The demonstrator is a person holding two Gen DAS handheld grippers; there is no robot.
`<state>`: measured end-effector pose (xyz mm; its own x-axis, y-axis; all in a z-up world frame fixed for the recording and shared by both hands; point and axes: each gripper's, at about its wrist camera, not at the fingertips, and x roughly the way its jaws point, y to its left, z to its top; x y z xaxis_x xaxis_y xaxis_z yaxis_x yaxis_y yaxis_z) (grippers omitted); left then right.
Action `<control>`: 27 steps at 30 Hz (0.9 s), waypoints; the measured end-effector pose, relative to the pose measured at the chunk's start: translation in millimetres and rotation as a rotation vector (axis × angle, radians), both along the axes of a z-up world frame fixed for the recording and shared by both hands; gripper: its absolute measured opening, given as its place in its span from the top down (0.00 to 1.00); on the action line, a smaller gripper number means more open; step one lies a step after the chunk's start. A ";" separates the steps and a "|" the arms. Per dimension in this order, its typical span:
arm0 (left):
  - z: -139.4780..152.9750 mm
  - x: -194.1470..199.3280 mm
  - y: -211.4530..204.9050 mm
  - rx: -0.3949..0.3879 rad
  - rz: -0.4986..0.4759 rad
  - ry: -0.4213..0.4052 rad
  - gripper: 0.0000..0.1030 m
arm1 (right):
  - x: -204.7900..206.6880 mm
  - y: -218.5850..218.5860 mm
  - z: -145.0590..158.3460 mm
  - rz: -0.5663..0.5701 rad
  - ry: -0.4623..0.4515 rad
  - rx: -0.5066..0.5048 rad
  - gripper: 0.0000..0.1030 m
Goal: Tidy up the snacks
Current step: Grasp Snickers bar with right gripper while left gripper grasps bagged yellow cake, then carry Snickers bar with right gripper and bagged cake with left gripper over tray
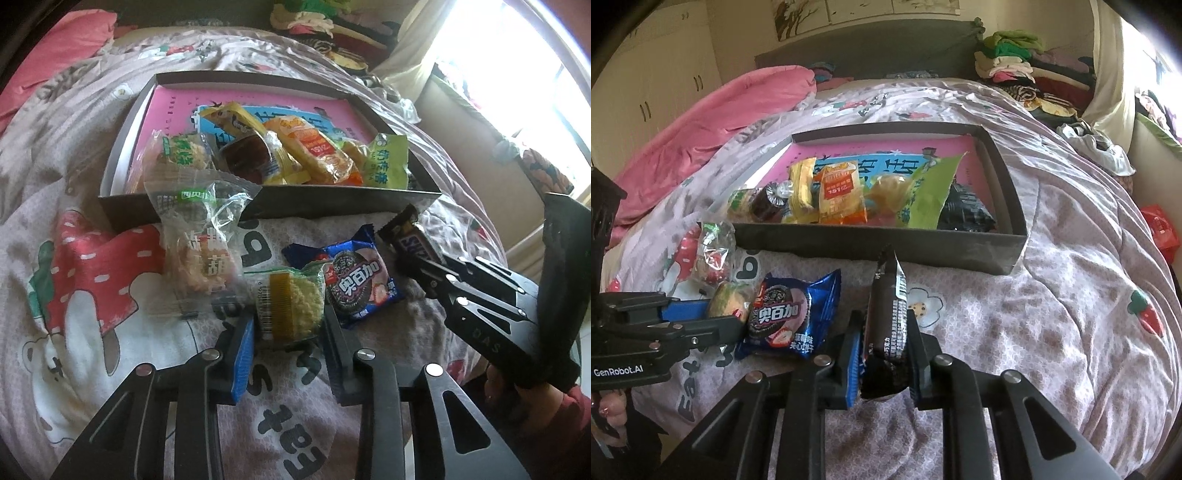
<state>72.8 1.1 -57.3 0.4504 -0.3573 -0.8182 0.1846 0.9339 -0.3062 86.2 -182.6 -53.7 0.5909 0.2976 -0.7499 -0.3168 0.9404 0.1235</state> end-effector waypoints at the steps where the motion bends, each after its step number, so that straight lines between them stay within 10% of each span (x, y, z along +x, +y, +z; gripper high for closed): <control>1: 1.3 -0.6 0.5 -0.002 -0.001 -0.003 0.66 | -0.6 -0.3 0.4 0.002 0.002 0.013 0.80; 27: 32.9 -9.0 1.5 -0.022 0.005 -0.086 0.66 | -9.3 -3.5 22.9 0.013 -0.067 0.087 0.80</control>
